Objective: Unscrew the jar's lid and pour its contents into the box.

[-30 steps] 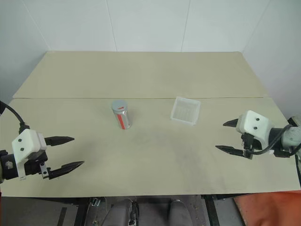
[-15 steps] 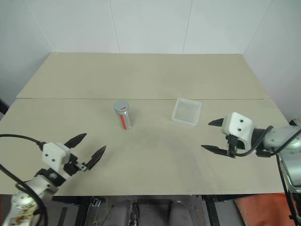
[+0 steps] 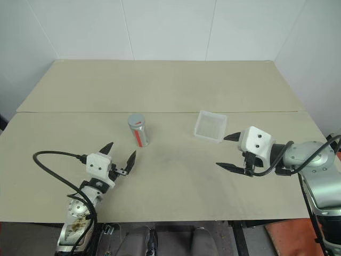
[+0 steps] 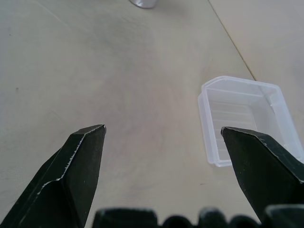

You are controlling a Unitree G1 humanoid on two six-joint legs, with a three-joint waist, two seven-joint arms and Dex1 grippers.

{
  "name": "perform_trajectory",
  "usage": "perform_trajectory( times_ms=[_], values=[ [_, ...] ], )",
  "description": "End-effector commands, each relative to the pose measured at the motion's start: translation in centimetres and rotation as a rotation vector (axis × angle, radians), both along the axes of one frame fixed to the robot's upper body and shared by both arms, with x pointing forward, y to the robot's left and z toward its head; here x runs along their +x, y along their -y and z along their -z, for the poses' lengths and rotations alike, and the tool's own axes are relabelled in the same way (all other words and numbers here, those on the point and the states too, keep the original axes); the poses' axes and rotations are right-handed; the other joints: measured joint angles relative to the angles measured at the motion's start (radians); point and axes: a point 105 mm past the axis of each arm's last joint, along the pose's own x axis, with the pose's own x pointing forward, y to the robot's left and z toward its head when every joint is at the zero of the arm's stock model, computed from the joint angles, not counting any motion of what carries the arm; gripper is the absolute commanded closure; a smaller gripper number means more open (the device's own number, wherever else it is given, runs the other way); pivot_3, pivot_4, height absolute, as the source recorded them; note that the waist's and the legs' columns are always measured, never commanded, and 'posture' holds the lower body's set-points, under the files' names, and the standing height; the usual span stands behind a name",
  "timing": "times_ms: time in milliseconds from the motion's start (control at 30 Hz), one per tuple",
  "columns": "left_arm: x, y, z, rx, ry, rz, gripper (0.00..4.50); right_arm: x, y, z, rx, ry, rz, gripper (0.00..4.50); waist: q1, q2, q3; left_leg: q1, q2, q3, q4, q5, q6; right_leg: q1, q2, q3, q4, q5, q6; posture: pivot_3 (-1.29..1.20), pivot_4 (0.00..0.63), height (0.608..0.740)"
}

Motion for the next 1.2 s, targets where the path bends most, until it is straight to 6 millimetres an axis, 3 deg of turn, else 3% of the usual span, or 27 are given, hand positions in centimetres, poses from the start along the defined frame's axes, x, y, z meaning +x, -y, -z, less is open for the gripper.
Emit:
perform_trajectory(
  times_ms=[33,333,500,1200],
  values=[
    [0.6,0.8,-1.0,-0.021,0.052,0.037,0.05,-0.2,-0.6,-1.0,0.001,0.047,-0.012,0.0,0.0,0.0,0.0,0.0,0.0,0.0,0.0,0.0,0.0,0.0,0.0,0.0,0.0,0.0,0.0,0.0,0.15,0.74],
    [3.1,2.7,-0.6,-0.021,0.058,0.09,0.05,-0.5,-0.2,-1.1,0.008,0.048,0.021,0.0,0.001,0.0,0.0,-0.001,-0.001,0.0,0.0,0.0,0.0,0.0,0.0,-0.001,-0.001,0.0,0.0,0.0,0.15,0.74],
    [4.4,2.7,-0.5,-0.021,0.066,0.048,0.05,-0.7,-0.1,-1.4,0.005,0.056,0.027,0.0,0.001,0.0,0.0,-0.001,-0.001,-0.001,0.0,0.0,0.0,0.0,0.0,-0.001,0.0,0.0,0.0,0.0,0.15,0.74],
    [7.2,4.6,-0.1,-0.018,0.11,-0.008,0.05,-0.7,0.4,-1.5,-0.019,0.074,0.052,0.0,0.009,0.0,0.0,-0.002,-0.002,-0.001,0.001,0.0,0.0,0.0,-0.001,-0.002,0.0,0.0,0.001,0.0,0.15,0.74]
  ],
)
